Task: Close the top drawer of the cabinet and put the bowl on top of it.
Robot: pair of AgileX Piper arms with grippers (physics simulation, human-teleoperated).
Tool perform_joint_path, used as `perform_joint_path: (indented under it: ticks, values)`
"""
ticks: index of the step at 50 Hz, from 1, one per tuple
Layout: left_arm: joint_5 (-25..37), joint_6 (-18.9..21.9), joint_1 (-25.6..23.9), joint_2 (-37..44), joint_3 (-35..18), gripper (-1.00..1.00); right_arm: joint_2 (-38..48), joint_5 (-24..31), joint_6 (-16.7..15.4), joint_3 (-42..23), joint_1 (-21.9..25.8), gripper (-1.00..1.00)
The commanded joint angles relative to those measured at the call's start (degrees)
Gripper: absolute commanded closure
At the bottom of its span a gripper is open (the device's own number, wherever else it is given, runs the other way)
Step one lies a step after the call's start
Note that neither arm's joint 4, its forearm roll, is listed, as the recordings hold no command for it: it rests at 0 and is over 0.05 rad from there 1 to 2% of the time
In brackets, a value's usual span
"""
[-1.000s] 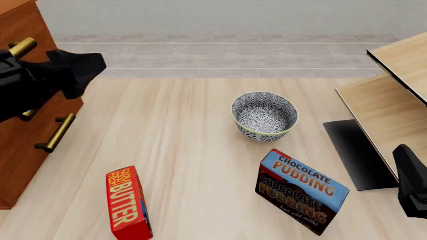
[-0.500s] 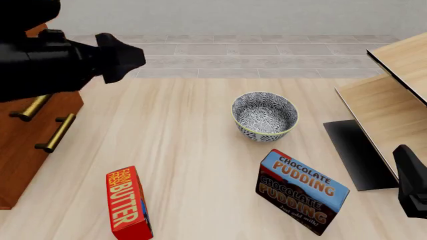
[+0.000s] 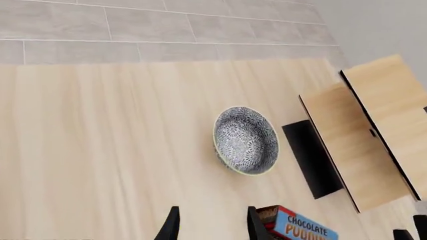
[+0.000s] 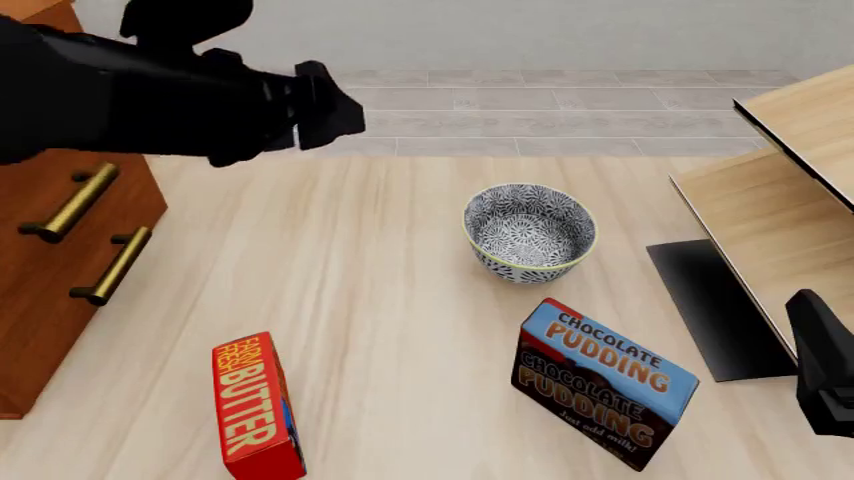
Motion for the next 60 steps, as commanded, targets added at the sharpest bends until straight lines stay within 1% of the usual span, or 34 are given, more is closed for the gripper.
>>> perform_joint_path:
  ticks: [1,4,10,12,20,27,29,32,43,47,60]
  values:
    - [2.6,-2.3,-0.1,4.4,-4.5,-1.0,-0.4,0.4,0.0,0.0,0.0,-1.0]
    - [2.7,-2.4,0.8,5.5,-6.1,-1.0,-0.4,0.4,0.0,0.0,0.0,-1.0]
    - [2.1,-3.3,1.8,7.2,-6.9,-1.0,-0.4,0.4,0.0,0.0,0.0,-1.0]
    - [2.0,-2.5,2.3,7.9,-7.6,-1.0,-0.4,0.4,0.0,0.0,0.0,-1.0]
    - [1.9,-3.4,2.5,10.0,-9.8,-1.0,-0.4,0.3,0.0,0.0,0.0,-1.0]
    - [0.4,-5.2,2.5,12.0,-9.8,-1.0,-0.4,0.3,0.0,0.0,0.0,-1.0]
    - [-0.3,-5.1,2.5,12.6,-9.6,-1.0,-0.4,0.4,0.0,0.0,0.0,-1.0]
    - [-1.5,-6.6,2.4,13.6,-9.2,-1.0,-0.4,0.3,0.0,0.0,0.0,-1.0]
    - [-5.3,-8.6,2.6,16.7,-9.1,-1.0,-0.4,0.3,0.0,0.0,0.0,-1.0]
    - [-6.7,-9.9,1.7,18.1,-9.1,-1.0,-0.4,0.3,0.0,0.0,0.0,-1.0]
    - [-8.7,-10.4,1.8,21.7,-10.1,-1.0,-0.4,0.4,0.0,0.0,0.0,-1.0]
